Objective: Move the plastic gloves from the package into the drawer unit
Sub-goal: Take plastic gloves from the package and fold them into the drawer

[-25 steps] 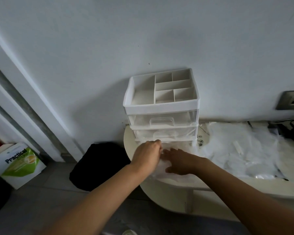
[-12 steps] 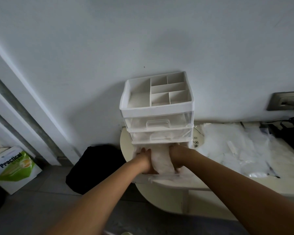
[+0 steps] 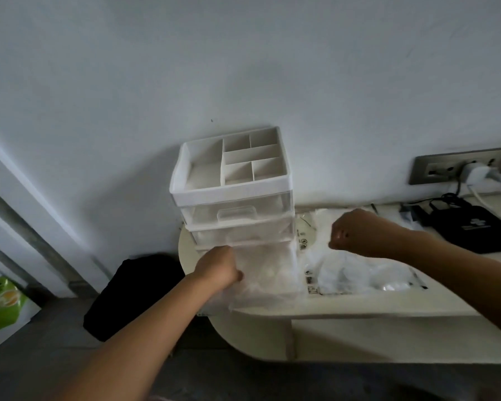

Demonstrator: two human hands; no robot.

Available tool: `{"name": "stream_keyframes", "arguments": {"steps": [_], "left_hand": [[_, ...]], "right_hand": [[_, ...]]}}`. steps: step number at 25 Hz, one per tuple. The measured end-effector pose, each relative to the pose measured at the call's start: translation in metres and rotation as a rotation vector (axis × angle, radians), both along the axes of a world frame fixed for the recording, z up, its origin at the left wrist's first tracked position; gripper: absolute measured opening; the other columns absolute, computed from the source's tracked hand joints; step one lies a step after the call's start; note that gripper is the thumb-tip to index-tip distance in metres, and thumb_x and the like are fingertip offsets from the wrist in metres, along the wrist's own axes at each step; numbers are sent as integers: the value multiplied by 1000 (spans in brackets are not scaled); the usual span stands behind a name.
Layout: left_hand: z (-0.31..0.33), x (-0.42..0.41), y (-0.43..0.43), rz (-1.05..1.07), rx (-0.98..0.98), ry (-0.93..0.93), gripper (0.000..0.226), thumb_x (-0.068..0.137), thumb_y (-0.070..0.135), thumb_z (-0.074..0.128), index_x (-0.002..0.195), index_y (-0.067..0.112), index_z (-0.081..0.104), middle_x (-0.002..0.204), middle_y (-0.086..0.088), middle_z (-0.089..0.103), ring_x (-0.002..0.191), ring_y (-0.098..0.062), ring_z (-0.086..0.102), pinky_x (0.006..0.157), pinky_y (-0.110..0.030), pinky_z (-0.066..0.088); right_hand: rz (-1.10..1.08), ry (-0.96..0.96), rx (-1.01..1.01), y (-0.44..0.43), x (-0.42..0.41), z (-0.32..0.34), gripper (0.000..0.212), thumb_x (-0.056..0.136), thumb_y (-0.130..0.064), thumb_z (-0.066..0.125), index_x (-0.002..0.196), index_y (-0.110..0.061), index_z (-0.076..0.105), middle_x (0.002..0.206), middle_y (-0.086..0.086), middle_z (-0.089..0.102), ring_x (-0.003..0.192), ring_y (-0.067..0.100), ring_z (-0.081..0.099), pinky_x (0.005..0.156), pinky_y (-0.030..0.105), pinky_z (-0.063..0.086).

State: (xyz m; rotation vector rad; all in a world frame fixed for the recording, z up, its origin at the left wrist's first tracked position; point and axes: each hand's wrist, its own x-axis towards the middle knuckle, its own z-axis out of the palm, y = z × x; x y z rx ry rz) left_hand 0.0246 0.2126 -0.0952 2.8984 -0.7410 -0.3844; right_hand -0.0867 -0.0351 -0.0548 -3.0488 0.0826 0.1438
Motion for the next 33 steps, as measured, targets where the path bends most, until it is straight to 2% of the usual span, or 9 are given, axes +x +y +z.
{"name": "stream_keyframes", "arguments": {"steps": [2,6,9,12,14,17,22,28,33], "left_hand": [[14,-12,-15,-44,-112,-152,40,88,28,62,56,14,43,58,1,47,60,-19,52,56,-27,36],[25,-45,-66,-215,-358,-235,48,91,38,57,52,13,46,50,0,48,50,-16,48,53,-30,37],[9,-61,-113,-283,-458,-92,36,91,40,57,75,10,66,78,-3,68,73,-15,62,73,-31,50],[-10,-80,-158,-307,-478,31,29,91,37,58,102,12,68,113,-3,66,105,-16,60,94,-28,45],[-22,-87,-181,-308,-440,87,40,93,37,56,124,13,58,135,-5,54,124,-18,49,104,-26,35],[-41,-89,-200,-343,-229,123,66,96,47,45,149,14,25,159,-8,14,147,-22,11,118,-42,7],[-67,-90,-204,-324,-125,198,113,61,84,6,153,18,2,160,-4,-11,147,-24,-14,114,-52,-12],[-74,-84,-202,-271,-204,195,71,97,55,33,154,21,7,161,-1,-6,147,-18,-11,116,-47,-12],[-56,-77,-210,-248,-231,237,64,91,44,55,145,18,32,149,-1,31,141,-21,26,115,-44,17]], "right_hand": [[-142,45,-81,-45,-23,-8,30,93,-36,52,106,-15,68,111,-1,65,102,14,60,90,26,47],[-275,177,-165,-115,-64,-27,40,96,-33,48,133,-19,49,137,-2,49,126,12,45,103,20,32],[-313,256,-141,-134,-77,-45,52,97,-37,47,144,-17,35,148,-1,38,135,13,35,109,21,25],[-300,280,-13,-133,-80,-57,64,96,-42,48,148,-17,22,154,0,27,139,16,30,110,23,21],[-300,243,40,-134,-80,-63,67,93,-45,51,148,-17,24,153,1,29,138,18,32,110,24,23],[-339,117,105,-136,-77,-65,52,89,-41,59,136,-19,49,140,-1,49,127,14,46,104,23,33],[-308,92,-136,-137,-70,-74,22,97,-17,46,110,-11,63,116,5,58,104,18,59,82,20,41],[-310,123,-244,-155,-73,-65,25,96,-6,42,118,-9,55,119,7,56,108,21,58,88,26,44],[-537,-356,-117,-173,-80,-18,16,90,-2,45,105,-2,53,108,15,53,94,32,57,66,34,40]]}}
